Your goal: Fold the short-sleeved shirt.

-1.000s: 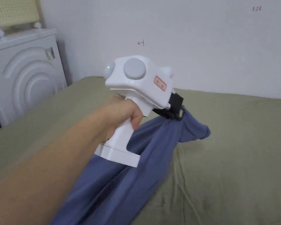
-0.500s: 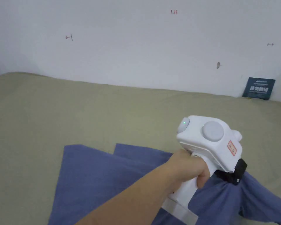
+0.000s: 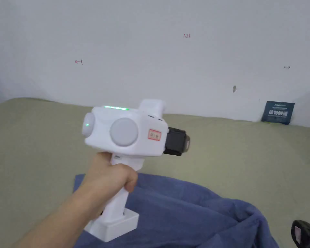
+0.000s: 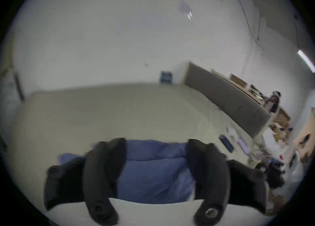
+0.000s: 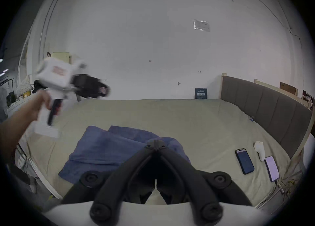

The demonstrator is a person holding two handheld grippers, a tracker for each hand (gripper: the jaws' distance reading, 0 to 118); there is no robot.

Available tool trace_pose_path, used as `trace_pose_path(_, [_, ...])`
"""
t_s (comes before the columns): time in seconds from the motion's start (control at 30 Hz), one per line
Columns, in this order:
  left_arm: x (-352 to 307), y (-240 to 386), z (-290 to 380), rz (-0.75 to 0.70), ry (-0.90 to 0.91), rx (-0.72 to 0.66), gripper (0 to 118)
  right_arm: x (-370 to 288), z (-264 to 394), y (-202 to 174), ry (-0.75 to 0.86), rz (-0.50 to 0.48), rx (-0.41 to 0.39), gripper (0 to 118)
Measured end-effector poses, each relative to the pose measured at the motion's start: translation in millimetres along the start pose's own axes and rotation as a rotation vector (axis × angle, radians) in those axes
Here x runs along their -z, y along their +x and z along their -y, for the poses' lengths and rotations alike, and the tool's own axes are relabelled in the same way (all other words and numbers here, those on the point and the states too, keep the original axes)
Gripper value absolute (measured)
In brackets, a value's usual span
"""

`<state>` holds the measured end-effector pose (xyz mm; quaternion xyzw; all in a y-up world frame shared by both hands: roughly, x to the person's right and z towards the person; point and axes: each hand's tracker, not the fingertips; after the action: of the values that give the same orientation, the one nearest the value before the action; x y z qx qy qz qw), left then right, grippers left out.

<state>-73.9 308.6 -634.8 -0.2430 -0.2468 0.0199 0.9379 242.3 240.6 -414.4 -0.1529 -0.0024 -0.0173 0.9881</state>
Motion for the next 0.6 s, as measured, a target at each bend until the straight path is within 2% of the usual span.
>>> trace_pose_path(0.03, [-30.5, -7.9, 9.6, -0.078, 0.063, 0.026, 48, 1.4, -1.9, -3.1, 0.005, -0.008, -0.008, 1])
trace_pose_path(0.07, [-55.9, -15.4, 24.3, -0.142, 0.111, 0.031, 18, 3.2, -3.8, -6.6, 0.009, -0.014, -0.017, 1])
trace_pose_path(0.1, [-77.7, -21.2, 36.5, -0.197, 0.148, 0.028, 0, 4.2, -5.4, -10.1, 0.013, -0.015, -0.022, 1])
trace_pose_path(0.17, [-121.2, -26.0, 66.9, -0.357, 0.205, -0.022, 0, 5.9, -7.4, -17.2, 0.029, -0.028, -0.035, 1])
trace_pose_path(0.3, [-185.3, -35.6, 126.8, -0.468, 0.281, -0.203, 0, 8.4, -4.0, -32.8, 0.045, -0.021, -0.047, 1])
trace_pose_path(0.43, [-213.1, -31.4, 172.7, -0.56, 0.281, -0.244, 0, 3.0, 5.1, -43.5, 0.04, -0.015, -0.037, 1])
trace_pose_path(0.53, [-217.7, -25.1, 190.4, -0.581, 0.242, -0.236, 0, -5.1, 8.7, -47.3, 0.046, -0.025, -0.022, 1])
trace_pose_path(0.6, [-218.2, -22.2, 192.7, -0.577, 0.251, -0.239, 0, -7.4, 7.1, -50.2, 0.053, -0.017, -0.043, 1])
